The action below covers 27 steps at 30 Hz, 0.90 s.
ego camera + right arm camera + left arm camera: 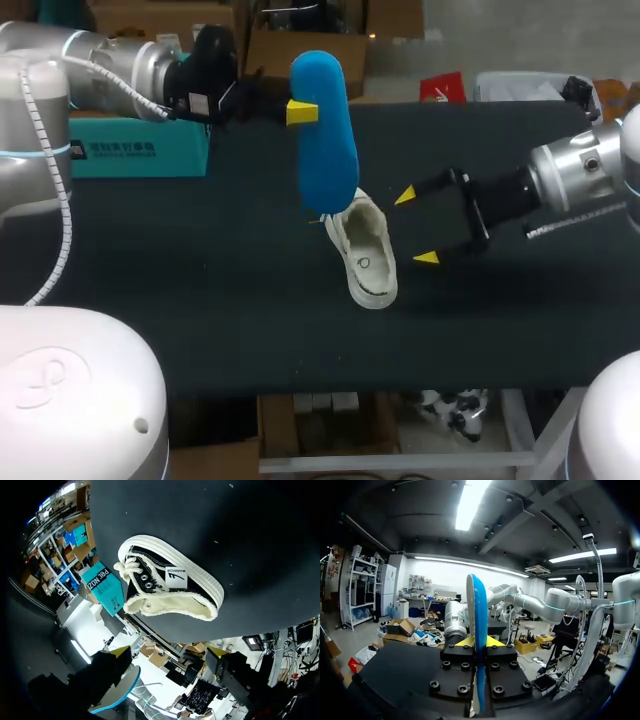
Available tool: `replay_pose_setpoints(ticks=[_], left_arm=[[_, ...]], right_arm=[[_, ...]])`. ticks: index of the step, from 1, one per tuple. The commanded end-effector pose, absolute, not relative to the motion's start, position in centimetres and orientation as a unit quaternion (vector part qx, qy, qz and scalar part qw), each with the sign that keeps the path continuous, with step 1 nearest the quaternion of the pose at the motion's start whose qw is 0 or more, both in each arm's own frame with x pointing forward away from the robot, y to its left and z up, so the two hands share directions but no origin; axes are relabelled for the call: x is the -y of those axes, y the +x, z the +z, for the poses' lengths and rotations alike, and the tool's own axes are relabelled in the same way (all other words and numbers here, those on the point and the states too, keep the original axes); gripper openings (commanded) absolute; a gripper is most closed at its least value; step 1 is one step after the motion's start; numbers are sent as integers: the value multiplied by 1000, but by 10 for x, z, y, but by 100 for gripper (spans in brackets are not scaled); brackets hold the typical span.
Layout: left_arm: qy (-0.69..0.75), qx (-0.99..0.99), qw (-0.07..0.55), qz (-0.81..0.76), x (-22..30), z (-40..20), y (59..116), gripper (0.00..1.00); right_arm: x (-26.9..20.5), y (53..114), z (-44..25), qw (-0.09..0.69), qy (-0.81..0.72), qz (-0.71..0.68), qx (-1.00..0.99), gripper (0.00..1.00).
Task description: Open the shoe tongue, take the insole out of the shoe, put the insole back into the shoe, and pack the shoe into the shoebox
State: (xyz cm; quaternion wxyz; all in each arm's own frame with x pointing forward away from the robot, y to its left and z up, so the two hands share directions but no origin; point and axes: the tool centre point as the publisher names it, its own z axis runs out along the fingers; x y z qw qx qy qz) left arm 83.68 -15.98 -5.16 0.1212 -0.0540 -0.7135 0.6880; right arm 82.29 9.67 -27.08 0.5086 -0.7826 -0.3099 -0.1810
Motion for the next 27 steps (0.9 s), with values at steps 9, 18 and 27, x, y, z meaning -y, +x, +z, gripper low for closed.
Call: replay_pose_setpoints(ticks=[9, 18, 27], left_arm=[[-92, 719, 105, 681, 165, -68, 824, 0], [-155, 726, 61, 667, 179, -103, 809, 0], [-201, 735, -15, 648, 198, -135, 790, 0]], right_arm=[[-102, 824, -278, 524, -770, -183, 315, 100], [-106, 826, -275, 531, -767, -174, 315, 100], [-111, 826, -277, 547, -760, -166, 308, 100]])
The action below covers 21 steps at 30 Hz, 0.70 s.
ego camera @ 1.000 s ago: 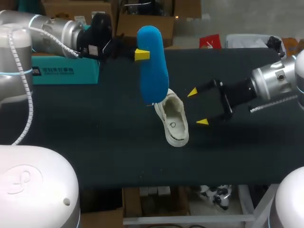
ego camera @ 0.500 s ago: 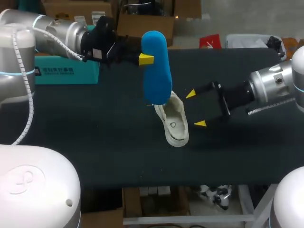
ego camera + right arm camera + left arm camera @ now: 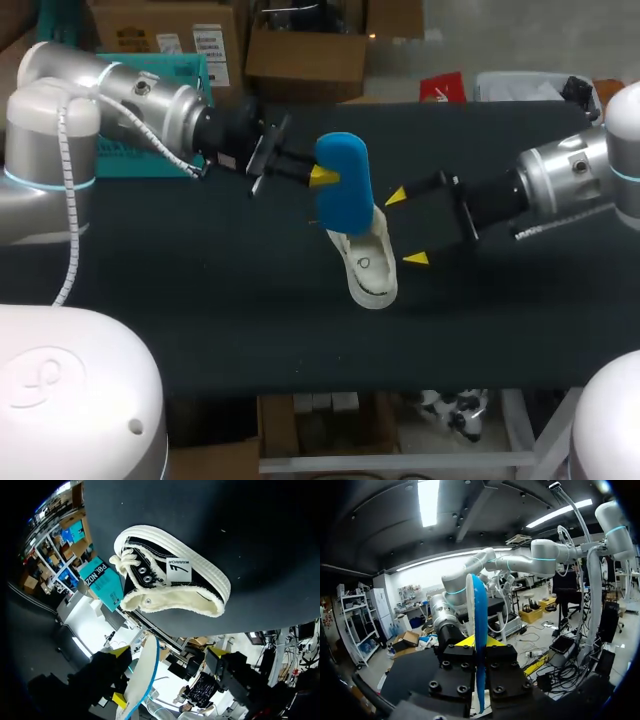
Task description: Open the shoe tongue, take the insole out of the shoe, put the insole back into the shoe, and pack the shoe into the shoebox
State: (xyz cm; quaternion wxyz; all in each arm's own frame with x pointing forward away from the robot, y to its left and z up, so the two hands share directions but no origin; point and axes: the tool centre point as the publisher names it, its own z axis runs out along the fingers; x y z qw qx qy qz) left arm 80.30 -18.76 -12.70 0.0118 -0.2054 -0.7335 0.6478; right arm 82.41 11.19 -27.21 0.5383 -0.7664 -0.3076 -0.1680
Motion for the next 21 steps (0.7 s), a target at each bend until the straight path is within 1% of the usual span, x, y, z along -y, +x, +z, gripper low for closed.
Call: replay_pose_setpoints(ticks=[1, 5, 7, 9, 10, 12, 16, 17, 19, 21], left_arm=[[-205, 735, -22, 645, 201, -138, 788, 0], [-218, 737, -52, 638, 211, -147, 780, 0], [-223, 739, -68, 632, 216, -153, 777, 0], [-228, 741, -75, 627, 220, -158, 776, 0], [-228, 743, -87, 623, 221, -160, 776, 0], [-231, 744, -94, 620, 225, -166, 775, 0], [-233, 747, -118, 612, 230, -174, 775, 0], [-233, 747, -122, 610, 231, -175, 775, 0], [-235, 748, -132, 607, 232, -178, 776, 0], [-234, 749, -137, 605, 233, -180, 777, 0]], right_arm=[[-112, 826, -278, 554, -755, -168, 306, 100], [-116, 824, -280, 564, -749, -168, 304, 100], [-119, 822, -280, 567, -747, -168, 304, 93], [-119, 822, -280, 569, -746, -169, 302, 89], [-120, 821, -280, 569, -746, -170, 300, 87], [-121, 821, -280, 577, -741, -174, 298, 86], [-122, 821, -282, 580, -738, -178, 295, 67], [-123, 821, -282, 582, -738, -178, 293, 61], [-124, 821, -283, 585, -735, -180, 292, 56], [-124, 821, -281, 586, -734, -182, 291, 55]])
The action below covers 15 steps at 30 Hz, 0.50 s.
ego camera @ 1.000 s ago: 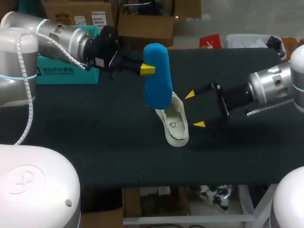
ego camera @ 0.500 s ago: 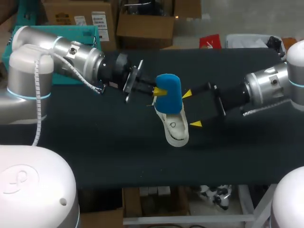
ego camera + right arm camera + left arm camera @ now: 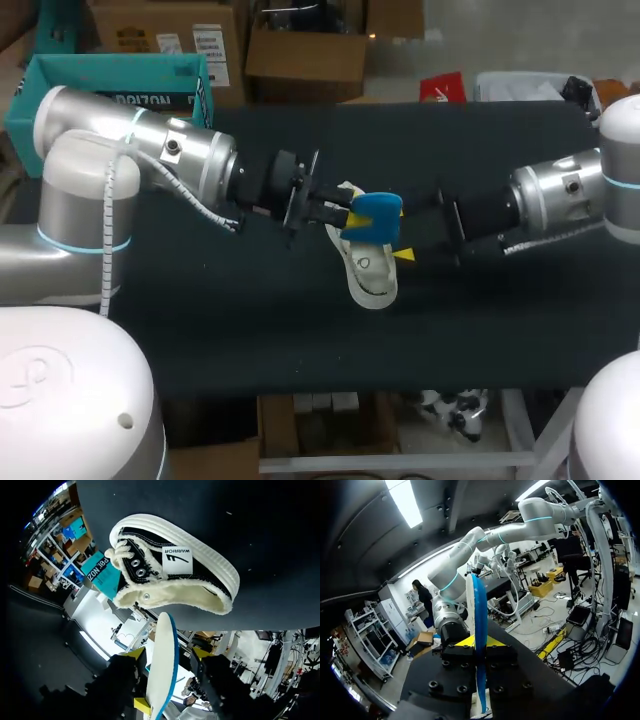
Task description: Open the shoe tongue, take the insole out of the shoe, put the insole back into the shoe, and pack the shoe into the shoebox
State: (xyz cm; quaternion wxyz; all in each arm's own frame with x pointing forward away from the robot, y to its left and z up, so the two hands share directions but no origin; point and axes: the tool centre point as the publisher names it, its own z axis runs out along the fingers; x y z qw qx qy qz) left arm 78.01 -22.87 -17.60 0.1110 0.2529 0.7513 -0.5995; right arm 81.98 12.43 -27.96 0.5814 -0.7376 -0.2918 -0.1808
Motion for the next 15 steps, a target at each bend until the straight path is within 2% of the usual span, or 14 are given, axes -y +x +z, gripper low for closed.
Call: replay_pose_setpoints(ticks=[1, 2, 7, 15], left_arm=[[235, -749, 138, -604, 234, -181, 778, 0], [233, -750, 146, -601, 234, -183, 779, 0], [229, -751, 151, -601, 236, -189, 784, 0], [225, -750, 163, -600, 241, -197, 788, 0]], right_arm=[[-124, 821, -281, 586, -734, -182, 291, 53], [-125, 821, -280, 587, -733, -183, 290, 50], [-128, 821, -279, 590, -732, -182, 288, 51], [-132, 823, -278, 599, -726, -182, 285, 46]])
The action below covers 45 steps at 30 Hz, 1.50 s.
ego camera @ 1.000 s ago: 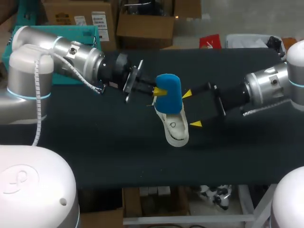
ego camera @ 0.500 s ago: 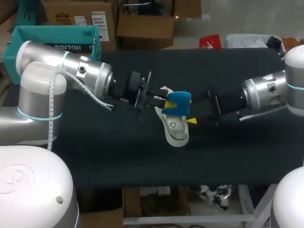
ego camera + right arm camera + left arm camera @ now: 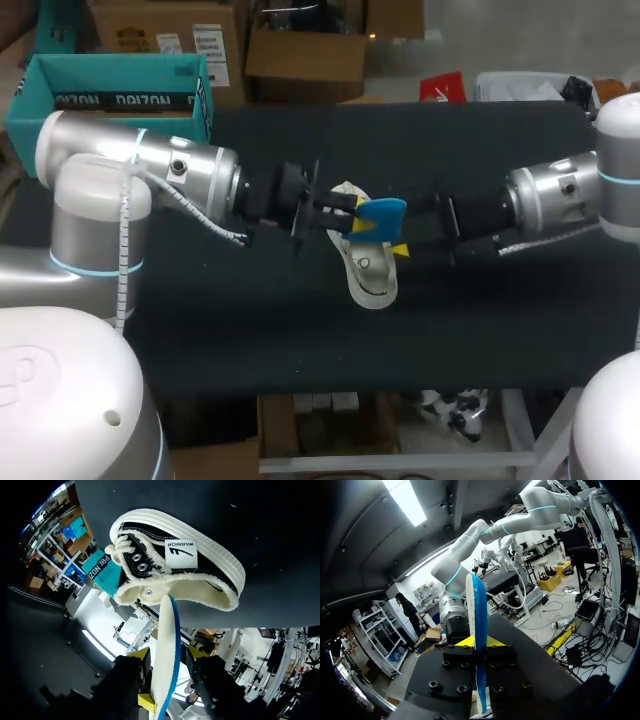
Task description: Open the shoe tongue, take the insole out of the shoe, put the insole back into the shoe, and pack the shoe into the shoebox
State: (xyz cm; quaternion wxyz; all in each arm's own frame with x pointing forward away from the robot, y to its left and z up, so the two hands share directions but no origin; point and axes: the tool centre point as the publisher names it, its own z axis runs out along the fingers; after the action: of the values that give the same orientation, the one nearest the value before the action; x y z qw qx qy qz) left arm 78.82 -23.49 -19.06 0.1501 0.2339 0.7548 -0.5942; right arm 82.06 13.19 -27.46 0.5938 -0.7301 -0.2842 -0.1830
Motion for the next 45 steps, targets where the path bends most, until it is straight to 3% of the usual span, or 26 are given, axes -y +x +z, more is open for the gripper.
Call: replay_pose_setpoints(ticks=[1, 4, 6, 7, 8, 18, 22, 23, 34, 38, 45], left_arm=[[225, -750, 164, -600, 242, -198, 788, 0], [225, -749, 165, -601, 244, -199, 787, 0], [224, -748, 165, -603, 244, -199, 787, 0], [224, -747, 166, -603, 244, -199, 787, 0], [224, -747, 166, -603, 244, -199, 787, 0], [218, -751, 139, -608, 240, -199, 790, 0], [217, -757, 125, -604, 238, -198, 791, 95], [217, -759, 118, -602, 237, -199, 791, 100], [216, -797, 54, -561, 209, -210, 800, 100], [211, -816, -29, -538, 196, -211, 810, 100], [211, -816, -29, -538, 196, -211, 810, 100]], right_arm=[[-133, 823, -279, 602, -724, -183, 283, 43], [-133, 823, -280, 602, -724, -183, 282, 33], [-133, 823, -280, 602, -724, -184, 281, 19], [-133, 822, -280, 602, -724, -185, 280, 5], [-132, 822, -281, 603, -724, -185, 280, 0], [-130, 819, -282, 603, -722, -195, 278, 0], [-129, 818, -283, 603, -721, -198, 278, 0], [-128, 818, -283, 602, -720, -202, 278, 0], [-120, 817, -287, 600, -712, -231, 281, 0], [-119, 816, -286, 600, -713, -234, 279, 0], [-119, 816, -286, 600, -713, -234, 279, 0]])
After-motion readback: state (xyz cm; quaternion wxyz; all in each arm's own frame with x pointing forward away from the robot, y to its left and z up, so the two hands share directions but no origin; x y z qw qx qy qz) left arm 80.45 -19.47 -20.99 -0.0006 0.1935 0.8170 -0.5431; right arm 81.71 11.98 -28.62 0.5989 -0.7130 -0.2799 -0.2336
